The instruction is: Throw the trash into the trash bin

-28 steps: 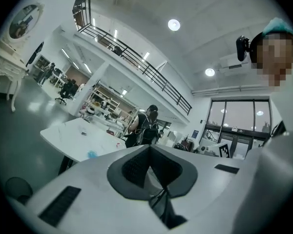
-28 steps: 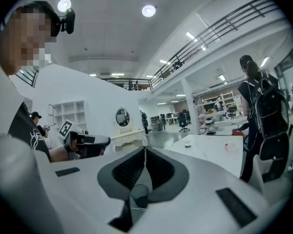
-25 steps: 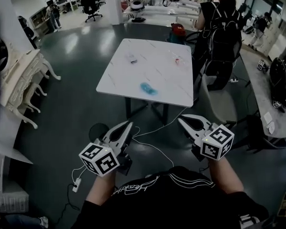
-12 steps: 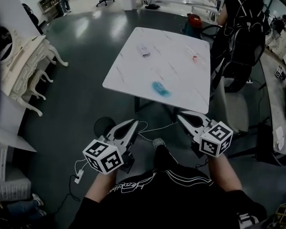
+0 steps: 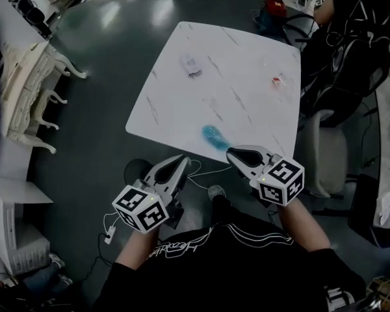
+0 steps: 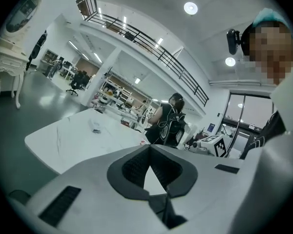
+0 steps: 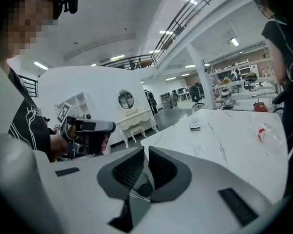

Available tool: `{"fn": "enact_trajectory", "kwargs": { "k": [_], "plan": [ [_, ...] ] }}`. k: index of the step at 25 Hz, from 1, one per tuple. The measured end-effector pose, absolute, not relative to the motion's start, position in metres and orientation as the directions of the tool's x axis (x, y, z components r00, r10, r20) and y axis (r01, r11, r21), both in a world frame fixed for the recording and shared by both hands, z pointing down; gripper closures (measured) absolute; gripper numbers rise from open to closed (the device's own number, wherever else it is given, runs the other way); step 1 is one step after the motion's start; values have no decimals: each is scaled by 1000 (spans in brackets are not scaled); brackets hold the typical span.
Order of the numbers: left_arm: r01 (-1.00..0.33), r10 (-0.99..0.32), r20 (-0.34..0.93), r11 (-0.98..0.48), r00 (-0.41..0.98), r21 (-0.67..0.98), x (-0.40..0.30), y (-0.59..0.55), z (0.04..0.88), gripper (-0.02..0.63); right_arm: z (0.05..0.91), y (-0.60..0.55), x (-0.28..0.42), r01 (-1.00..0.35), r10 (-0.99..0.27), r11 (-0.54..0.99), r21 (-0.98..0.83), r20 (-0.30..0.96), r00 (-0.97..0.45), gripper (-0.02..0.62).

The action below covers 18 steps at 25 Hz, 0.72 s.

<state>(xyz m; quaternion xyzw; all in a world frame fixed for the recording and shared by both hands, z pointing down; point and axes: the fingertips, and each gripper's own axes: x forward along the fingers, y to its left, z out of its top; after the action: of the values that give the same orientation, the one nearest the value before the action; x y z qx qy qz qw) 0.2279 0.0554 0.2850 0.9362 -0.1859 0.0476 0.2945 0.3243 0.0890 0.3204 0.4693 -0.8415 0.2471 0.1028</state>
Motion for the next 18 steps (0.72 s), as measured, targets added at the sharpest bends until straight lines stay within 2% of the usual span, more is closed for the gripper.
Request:
{"fn": "enact_trajectory", "kwargs": {
  "k": [5, 11, 12, 14, 18],
  "plan": [
    [-425, -311, 293, -719, 904, 549, 262, 18, 323, 601, 356, 54, 344, -823, -679, 456, -339, 466, -568, 559],
    [-486, -308, 386, -668, 870, 564, 267, -7, 358, 601, 386, 17, 358, -807, -620, 505, -306, 523, -585, 555],
    [-495, -311, 394, -660, 865, 566, 266, -12, 361, 601, 390, 10, 357, -803, -613, 520, -291, 528, -588, 544],
    [-516, -325, 408, -639, 853, 571, 263, -21, 368, 601, 400, 2, 352, -777, -575, 556, -294, 539, -615, 446],
    [-549, -359, 417, -586, 835, 596, 256, -31, 377, 601, 434, 3, 337, -705, -437, 640, -305, 609, -661, 380]
  ]
}}
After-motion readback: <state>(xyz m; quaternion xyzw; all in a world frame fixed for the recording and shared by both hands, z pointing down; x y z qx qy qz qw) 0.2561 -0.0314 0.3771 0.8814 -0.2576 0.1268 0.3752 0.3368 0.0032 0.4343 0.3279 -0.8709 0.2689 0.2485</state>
